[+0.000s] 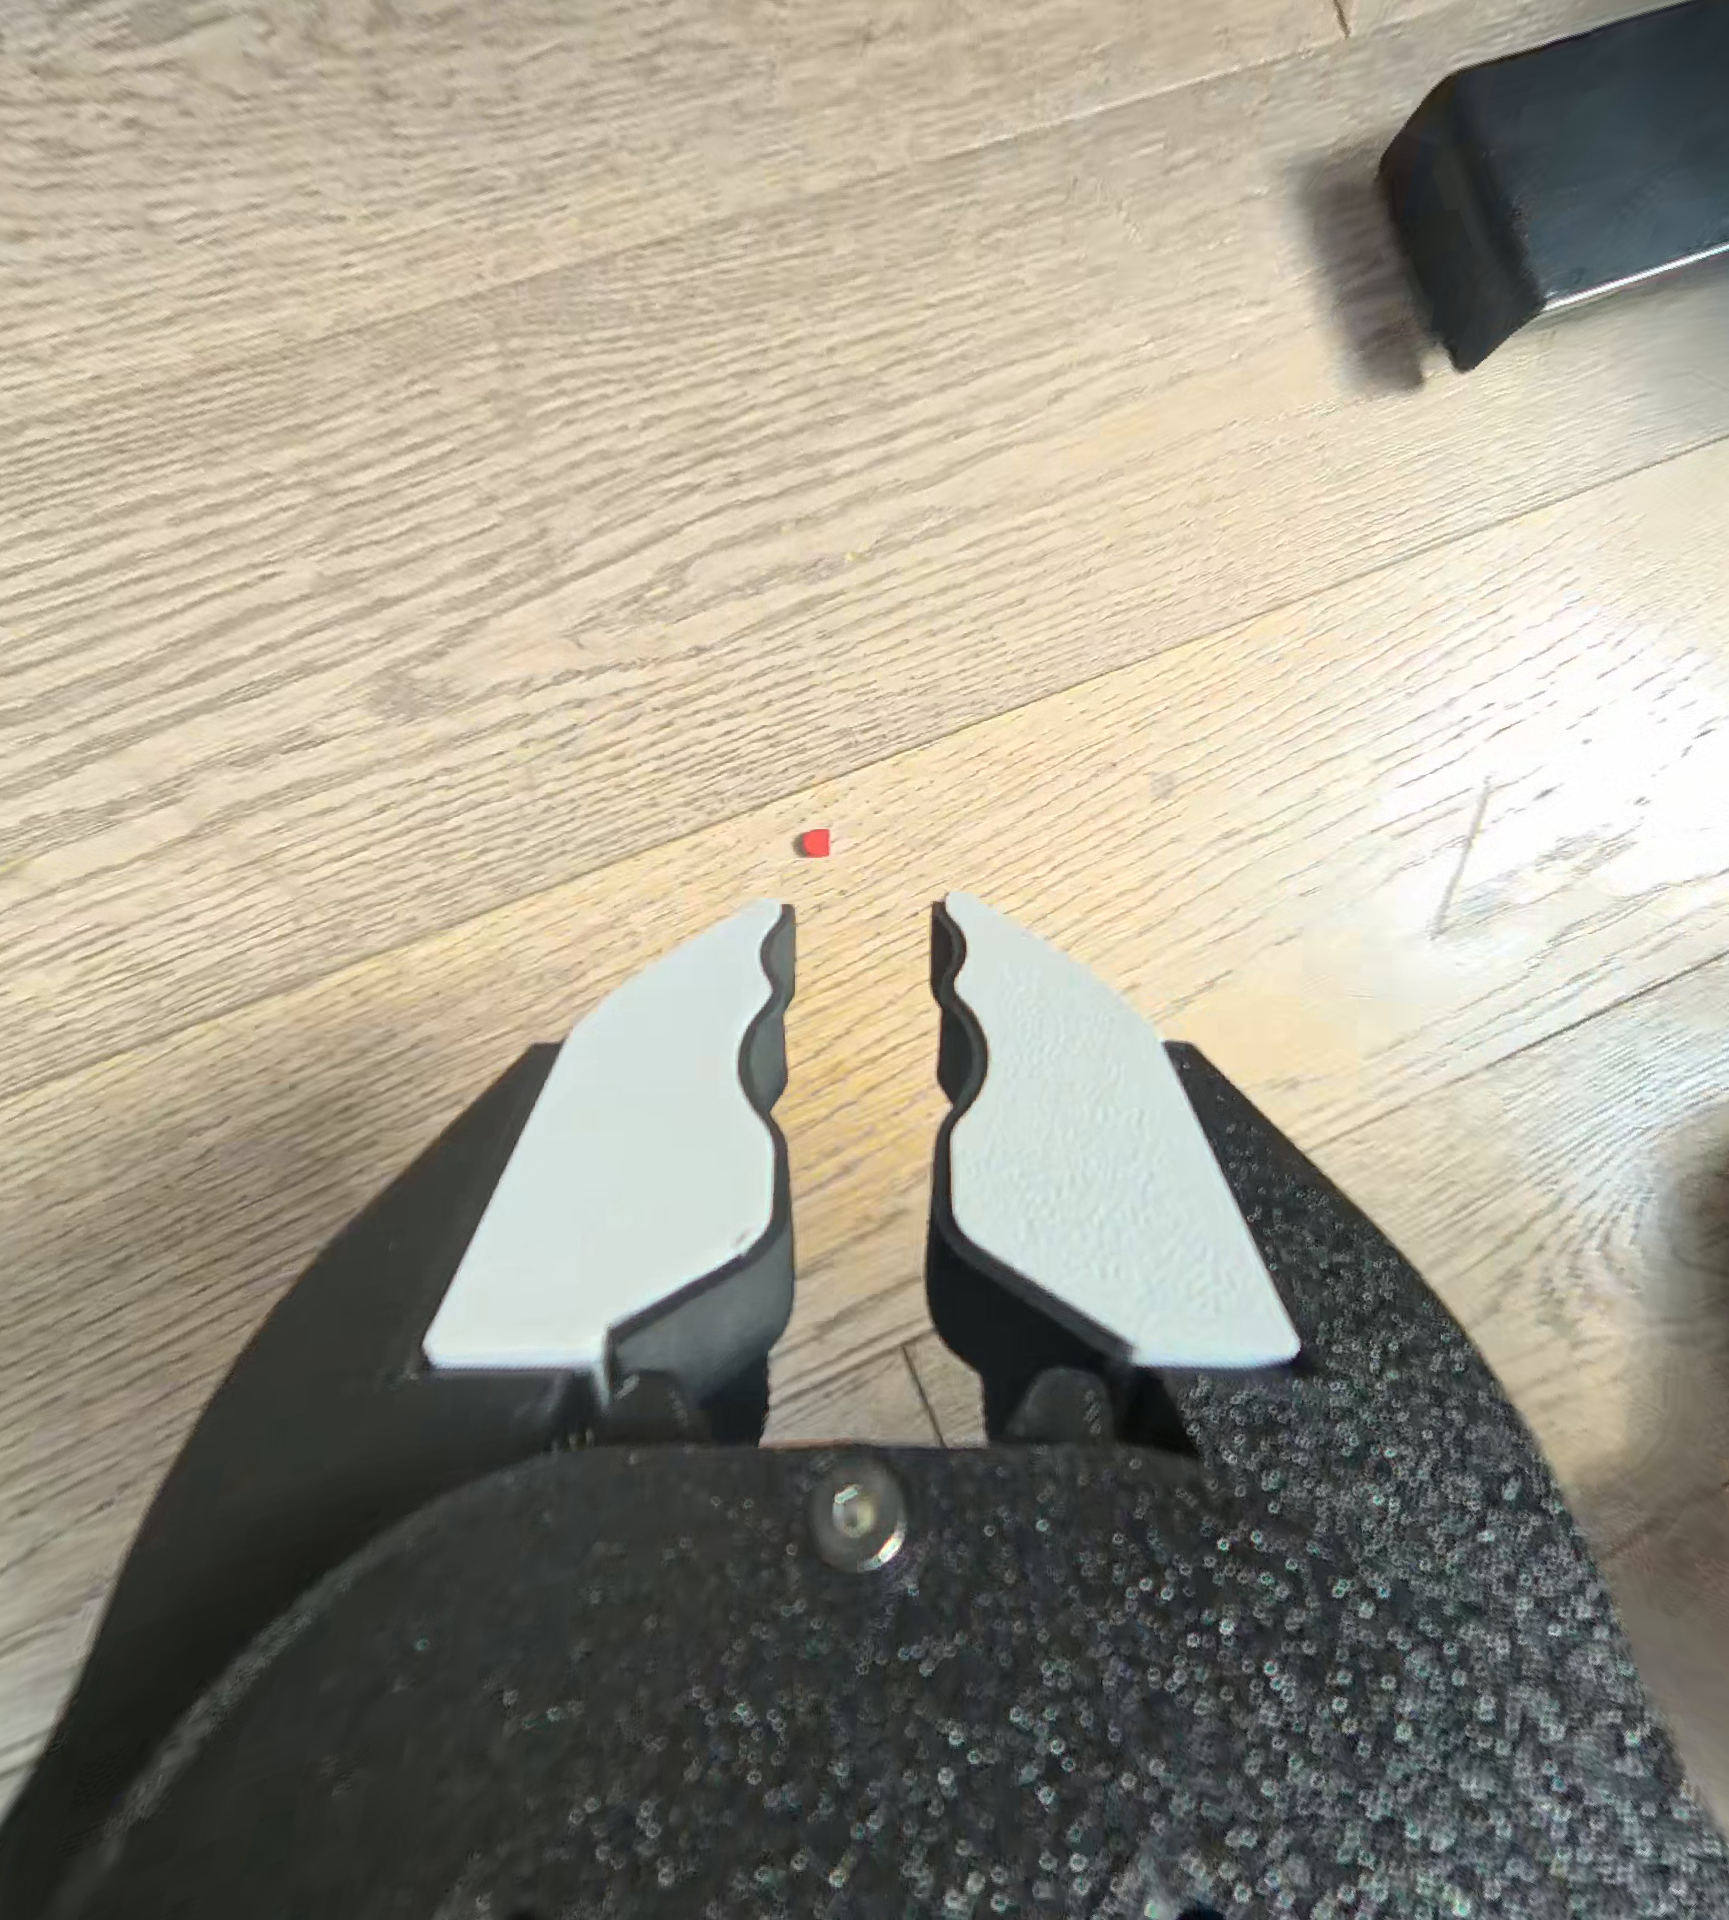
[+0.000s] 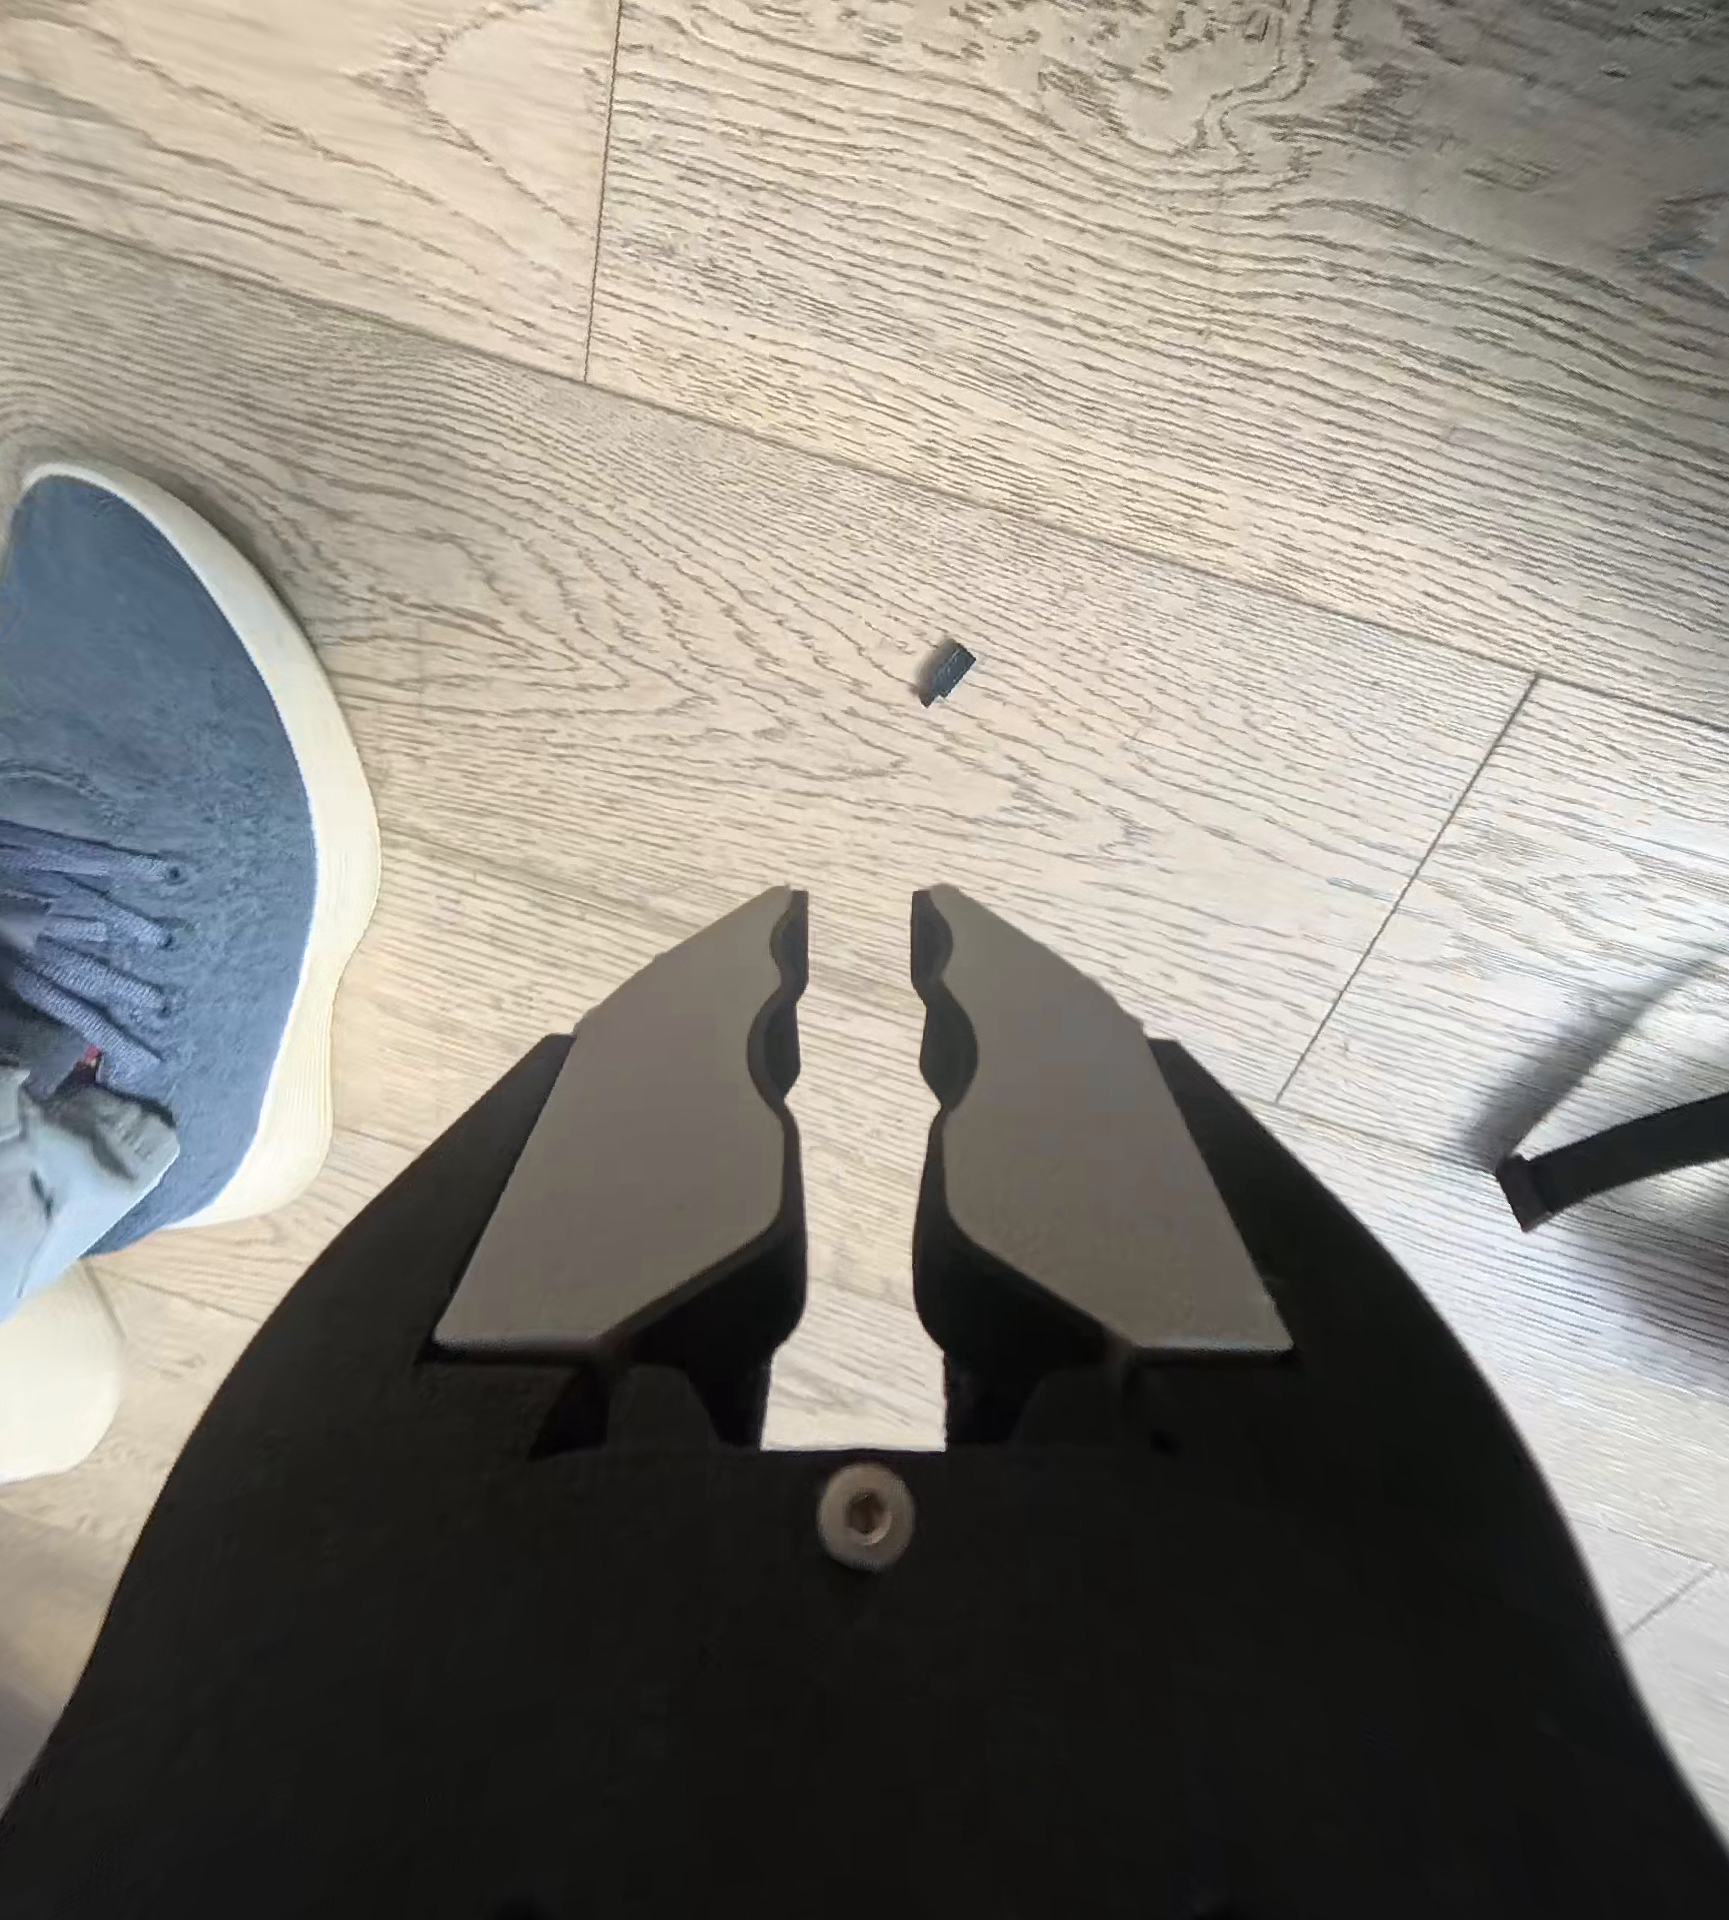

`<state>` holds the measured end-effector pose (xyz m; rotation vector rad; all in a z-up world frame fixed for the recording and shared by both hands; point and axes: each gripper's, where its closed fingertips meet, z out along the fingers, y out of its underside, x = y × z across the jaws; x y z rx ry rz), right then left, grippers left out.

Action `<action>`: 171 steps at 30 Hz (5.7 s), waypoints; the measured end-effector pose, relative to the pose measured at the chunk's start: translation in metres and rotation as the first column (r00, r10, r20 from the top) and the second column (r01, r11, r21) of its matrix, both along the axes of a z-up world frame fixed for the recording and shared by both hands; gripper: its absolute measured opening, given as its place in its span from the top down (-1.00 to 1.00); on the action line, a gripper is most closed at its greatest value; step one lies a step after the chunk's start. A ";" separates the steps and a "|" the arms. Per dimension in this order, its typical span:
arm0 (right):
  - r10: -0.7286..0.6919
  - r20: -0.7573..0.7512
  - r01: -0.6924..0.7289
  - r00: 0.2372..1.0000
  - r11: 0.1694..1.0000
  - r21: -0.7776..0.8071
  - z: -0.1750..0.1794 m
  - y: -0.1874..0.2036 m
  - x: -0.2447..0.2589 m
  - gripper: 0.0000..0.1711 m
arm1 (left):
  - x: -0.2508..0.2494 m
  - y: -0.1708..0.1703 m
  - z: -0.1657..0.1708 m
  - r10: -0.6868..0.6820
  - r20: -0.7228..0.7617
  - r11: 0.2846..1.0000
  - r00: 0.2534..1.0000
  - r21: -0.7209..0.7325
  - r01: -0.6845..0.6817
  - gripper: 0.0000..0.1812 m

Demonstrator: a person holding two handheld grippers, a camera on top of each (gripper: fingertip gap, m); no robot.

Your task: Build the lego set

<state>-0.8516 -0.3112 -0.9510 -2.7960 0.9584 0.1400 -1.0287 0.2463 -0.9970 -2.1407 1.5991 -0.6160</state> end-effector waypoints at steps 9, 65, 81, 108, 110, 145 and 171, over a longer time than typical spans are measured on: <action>-0.166 0.092 0.159 0.982 0.984 0.085 -0.082 0.023 0.011 0.78 | 0.021 0.015 -0.090 -0.095 -0.035 0.989 0.995 0.111 0.098 0.71; -0.186 0.294 0.031 0.938 0.887 0.460 0.322 0.127 -0.027 0.91 | -0.044 -0.112 0.430 -0.104 0.269 0.994 0.958 0.010 0.105 0.92; -0.215 0.373 -0.187 0.902 0.585 0.789 0.877 0.075 -0.046 0.91 | -0.051 -0.251 0.898 -0.218 0.488 0.975 0.845 0.149 0.165 0.92; -0.227 0.487 -0.364 0.844 0.426 0.829 1.007 -0.315 0.417 0.91 | 0.515 -0.713 1.012 -0.355 0.725 0.932 0.590 0.226 0.283 0.93; -0.192 0.509 -0.387 0.839 0.446 0.807 0.997 -0.302 0.468 0.91 | 0.569 -0.709 1.001 -0.312 0.765 0.946 0.563 0.197 0.256 0.93; 0.720 0.471 -0.475 0.509 -0.222 0.852 0.832 0.312 0.753 0.92 | 0.902 -0.348 0.872 0.361 0.749 0.704 0.555 0.172 -0.689 0.92; 0.799 0.509 -0.124 0.319 -0.498 0.858 0.768 0.305 0.707 0.91 | 0.871 -0.353 0.793 0.521 0.683 0.197 0.512 0.487 -0.851 0.92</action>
